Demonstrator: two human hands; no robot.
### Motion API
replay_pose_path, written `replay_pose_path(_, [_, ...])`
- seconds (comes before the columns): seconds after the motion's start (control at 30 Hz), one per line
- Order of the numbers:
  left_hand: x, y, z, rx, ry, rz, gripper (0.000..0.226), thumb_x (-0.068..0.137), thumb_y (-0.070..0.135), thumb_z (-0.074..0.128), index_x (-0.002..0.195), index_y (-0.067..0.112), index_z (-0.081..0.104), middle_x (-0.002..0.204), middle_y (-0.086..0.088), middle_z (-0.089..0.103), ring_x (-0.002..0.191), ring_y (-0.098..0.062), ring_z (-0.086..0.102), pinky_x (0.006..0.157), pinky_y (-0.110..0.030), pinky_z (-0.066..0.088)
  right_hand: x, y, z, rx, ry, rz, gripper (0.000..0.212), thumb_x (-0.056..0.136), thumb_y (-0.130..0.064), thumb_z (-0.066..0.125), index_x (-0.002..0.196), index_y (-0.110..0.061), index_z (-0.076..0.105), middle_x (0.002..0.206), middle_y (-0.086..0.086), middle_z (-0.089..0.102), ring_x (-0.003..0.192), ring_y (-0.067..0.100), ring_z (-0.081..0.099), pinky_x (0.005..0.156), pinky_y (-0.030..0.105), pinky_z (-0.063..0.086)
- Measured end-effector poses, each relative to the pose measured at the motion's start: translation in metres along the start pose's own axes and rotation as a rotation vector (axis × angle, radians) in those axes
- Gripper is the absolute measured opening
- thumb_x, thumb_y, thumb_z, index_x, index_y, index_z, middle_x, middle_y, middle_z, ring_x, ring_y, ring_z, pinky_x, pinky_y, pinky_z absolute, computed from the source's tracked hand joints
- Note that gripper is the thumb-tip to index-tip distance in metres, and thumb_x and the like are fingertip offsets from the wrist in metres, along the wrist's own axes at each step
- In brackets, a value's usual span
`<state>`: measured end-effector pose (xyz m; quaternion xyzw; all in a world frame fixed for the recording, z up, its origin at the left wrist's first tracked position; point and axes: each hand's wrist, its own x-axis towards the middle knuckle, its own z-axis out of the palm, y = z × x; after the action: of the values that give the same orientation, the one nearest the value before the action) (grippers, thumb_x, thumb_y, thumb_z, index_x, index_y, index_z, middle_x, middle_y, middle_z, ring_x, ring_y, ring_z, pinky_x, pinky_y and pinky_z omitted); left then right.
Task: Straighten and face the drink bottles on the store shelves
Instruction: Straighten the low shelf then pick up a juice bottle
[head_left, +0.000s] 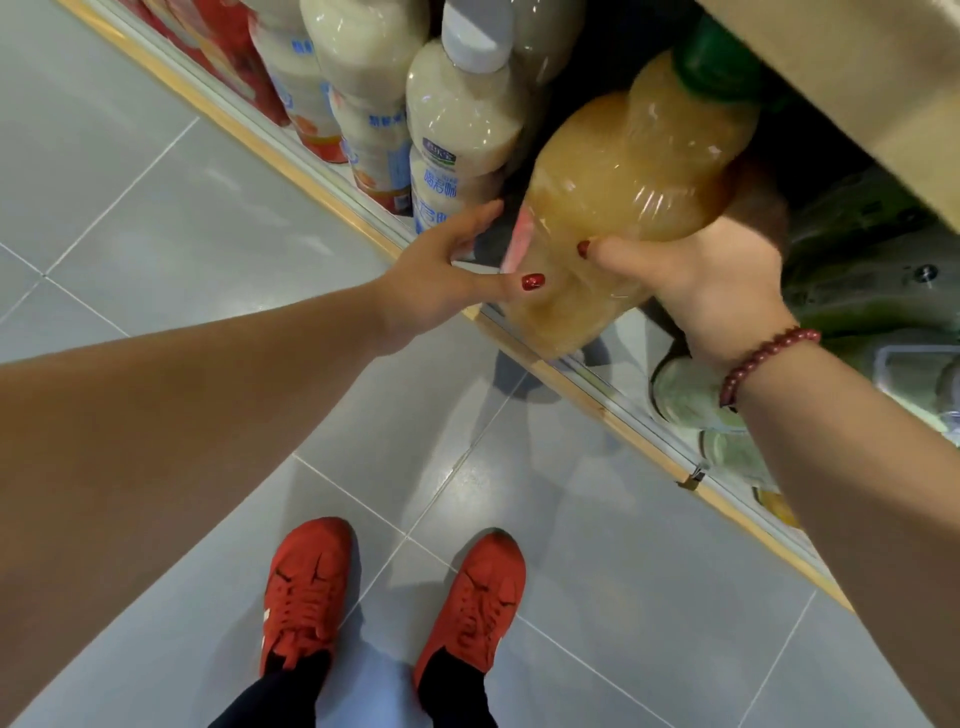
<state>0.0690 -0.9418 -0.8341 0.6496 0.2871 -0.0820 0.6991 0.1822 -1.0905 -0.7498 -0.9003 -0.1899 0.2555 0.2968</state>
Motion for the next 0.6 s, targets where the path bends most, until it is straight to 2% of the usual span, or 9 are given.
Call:
replay_pose_path(0.03, [-0.003,0.004,0.001,0.01,-0.023,0.008,0.094,0.064,0.046,0.077,0.146,0.029,0.035,0.143,0.013,0.047,0.132,-0.009,0.043,0.111,-0.042,0.038,-0.004,-0.003,-0.004,0.137,-0.019,0.078,0.046,0.055,-0.05,0.079,0.09,-0.025,0.065,0.1,0.001,0.068,0.105,0.031,0.062,0.095,0.045,0.049])
replay_pose_path(0.07, [-0.006,0.007,0.002,0.018,-0.044,0.012,0.092,0.064,0.047,0.076,0.145,0.029,0.036,0.14,0.013,0.05,0.129,-0.008,0.046,0.109,-0.041,0.04,-0.007,-0.003,-0.006,0.279,-0.012,0.157,0.042,0.052,-0.046,0.081,0.085,-0.029,0.063,0.1,-0.003,0.068,0.105,0.026,0.063,0.097,0.044,0.049])
replay_pose_path(0.17, [-0.015,0.012,0.001,0.042,-0.164,-0.021,0.082,0.065,0.048,0.075,0.138,0.033,0.043,0.132,0.013,0.055,0.121,-0.009,0.052,0.104,-0.041,0.045,-0.021,0.002,-0.003,0.522,0.065,0.186,0.048,0.051,-0.022,0.09,0.088,-0.028,0.059,0.096,-0.011,0.067,0.091,0.006,0.066,0.08,0.028,0.056])
replay_pose_path(0.23, [-0.024,0.009,-0.003,0.072,-0.258,-0.108,0.082,0.064,0.05,0.077,0.137,0.035,0.043,0.133,0.011,0.055,0.123,-0.015,0.051,0.106,-0.046,0.042,-0.036,0.005,0.001,0.587,0.07,0.207,0.073,0.042,-0.024,0.091,0.108,-0.018,0.06,0.103,-0.004,0.068,0.092,0.008,0.067,0.073,0.026,0.057])
replay_pose_path(0.33, [-0.038,0.0,-0.01,0.117,-0.38,-0.223,0.089,0.064,0.05,0.078,0.141,0.035,0.037,0.137,0.007,0.052,0.128,-0.023,0.048,0.108,-0.052,0.039,-0.059,0.013,0.008,0.7,-0.009,0.253,0.099,0.033,-0.028,0.088,0.125,-0.008,0.055,0.114,0.007,0.069,0.102,0.023,0.068,0.08,0.037,0.058])
replay_pose_path(0.4, [-0.051,-0.007,-0.011,0.123,-0.447,-0.263,0.087,0.063,0.049,0.077,0.139,0.039,0.037,0.135,0.009,0.054,0.126,-0.021,0.05,0.107,-0.049,0.042,-0.074,0.017,0.013,0.753,-0.071,0.322,0.102,0.029,-0.027,0.089,0.124,-0.01,0.056,0.114,0.007,0.07,0.102,0.027,0.068,0.083,0.042,0.058])
replay_pose_path(0.47, [-0.066,-0.012,-0.009,0.109,-0.491,-0.28,0.072,0.067,0.045,0.079,0.13,0.042,0.044,0.126,0.014,0.061,0.118,-0.013,0.058,0.099,-0.036,0.049,-0.088,0.02,0.019,0.784,-0.123,0.397,0.104,0.027,-0.025,0.089,0.125,-0.012,0.056,0.115,0.006,0.07,0.103,0.028,0.068,0.087,0.046,0.056])
replay_pose_path(0.53, [-0.083,-0.018,-0.004,0.061,-0.502,-0.308,0.058,0.071,0.038,0.075,0.123,0.039,0.051,0.115,0.017,0.068,0.108,-0.008,0.064,0.091,-0.027,0.053,-0.102,0.022,0.025,0.809,-0.165,0.423,0.093,0.036,-0.018,0.088,0.123,-0.012,0.058,0.113,0.007,0.071,0.103,0.03,0.067,0.09,0.047,0.055])
replay_pose_path(0.6, [-0.1,-0.024,0.003,-0.002,-0.444,-0.337,0.063,0.068,0.038,0.075,0.127,0.032,0.053,0.117,0.008,0.069,0.109,-0.014,0.065,0.095,-0.036,0.051,-0.116,0.021,0.028,0.834,-0.166,0.466,0.084,0.038,-0.012,0.087,0.118,-0.012,0.062,0.11,0.006,0.072,0.102,0.029,0.068,0.088,0.046,0.055])
